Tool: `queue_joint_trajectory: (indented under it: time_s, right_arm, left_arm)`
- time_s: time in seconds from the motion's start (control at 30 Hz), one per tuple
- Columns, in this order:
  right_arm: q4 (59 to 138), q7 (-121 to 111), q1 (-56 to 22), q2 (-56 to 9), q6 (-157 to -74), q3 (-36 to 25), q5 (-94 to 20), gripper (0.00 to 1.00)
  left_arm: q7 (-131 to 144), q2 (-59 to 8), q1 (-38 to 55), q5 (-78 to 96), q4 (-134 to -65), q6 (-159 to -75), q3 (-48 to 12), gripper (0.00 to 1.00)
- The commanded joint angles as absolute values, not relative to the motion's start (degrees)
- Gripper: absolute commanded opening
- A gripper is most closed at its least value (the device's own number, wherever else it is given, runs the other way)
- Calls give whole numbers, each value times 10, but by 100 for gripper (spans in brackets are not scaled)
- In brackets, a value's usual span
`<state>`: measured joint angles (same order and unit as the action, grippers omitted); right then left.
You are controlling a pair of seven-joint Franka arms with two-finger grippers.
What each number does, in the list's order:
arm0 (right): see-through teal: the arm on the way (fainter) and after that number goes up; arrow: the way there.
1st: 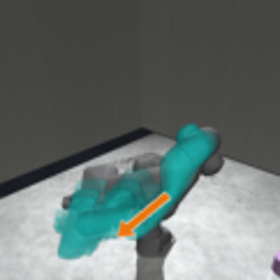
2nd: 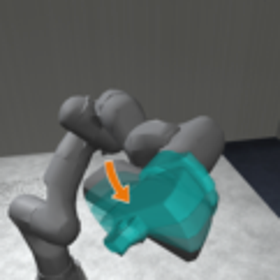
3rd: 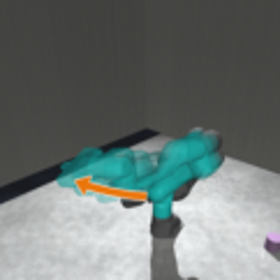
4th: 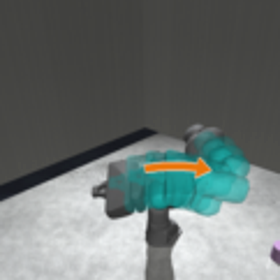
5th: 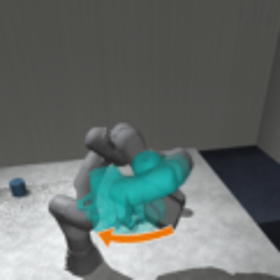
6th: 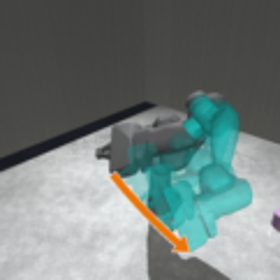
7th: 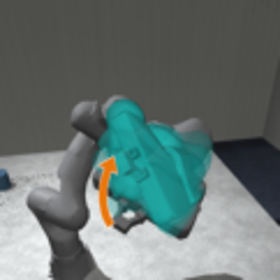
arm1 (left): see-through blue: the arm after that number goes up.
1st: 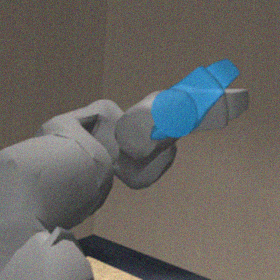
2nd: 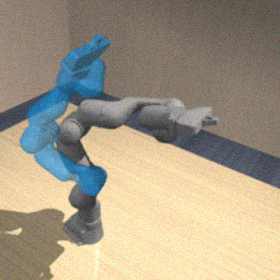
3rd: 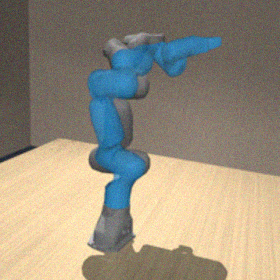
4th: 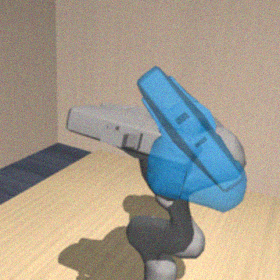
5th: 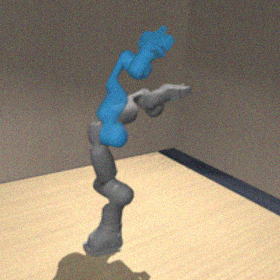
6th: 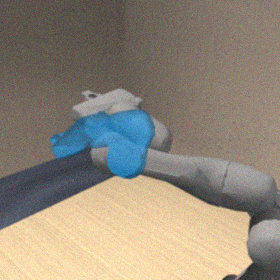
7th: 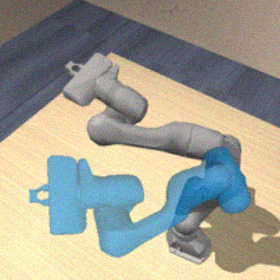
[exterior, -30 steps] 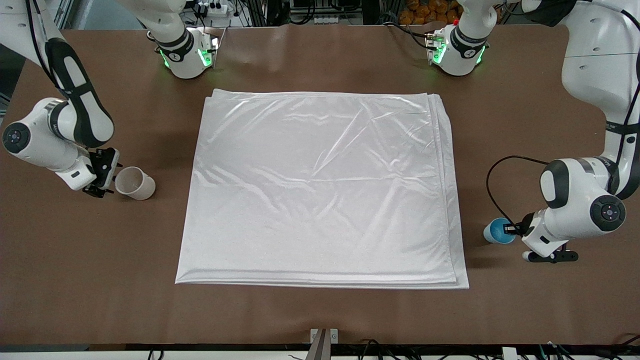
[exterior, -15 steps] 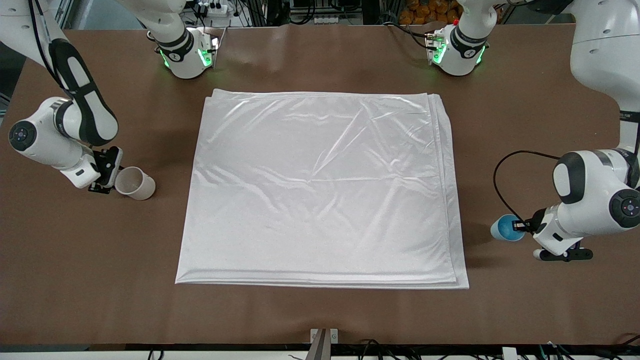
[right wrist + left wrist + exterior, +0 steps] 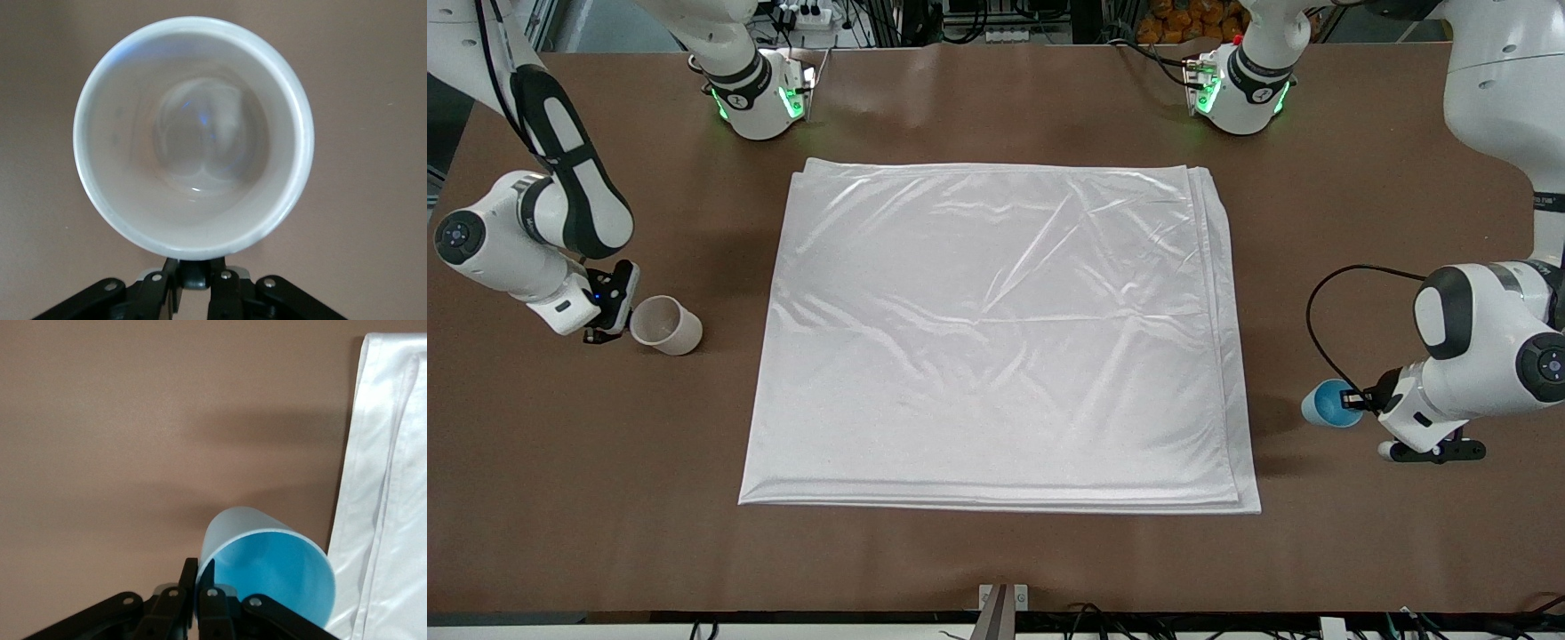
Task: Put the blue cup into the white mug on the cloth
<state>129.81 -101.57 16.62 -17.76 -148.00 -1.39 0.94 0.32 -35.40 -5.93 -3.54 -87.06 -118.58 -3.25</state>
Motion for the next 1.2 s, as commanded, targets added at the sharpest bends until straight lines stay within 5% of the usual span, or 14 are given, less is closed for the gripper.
queue_joint_trajectory:
  time_s: [0.0, 0.53, 1.17]
  right_arm:
    - [1284, -1037, 171, -152, -1468, -1, -2, 0]
    - [1149, -977, 153, -149, -1338, 119, -18, 0]
    - [1094, -813, -17, -180, -1332, 121, -9, 0]
  left_arm:
    - [17, -345, -61, -41, -876, -1179, -36, 0]
    - [17, -345, -61, -41, -875, -1179, -36, 0]
    - [39, -329, -53, -16, -876, -1155, -40, 0]
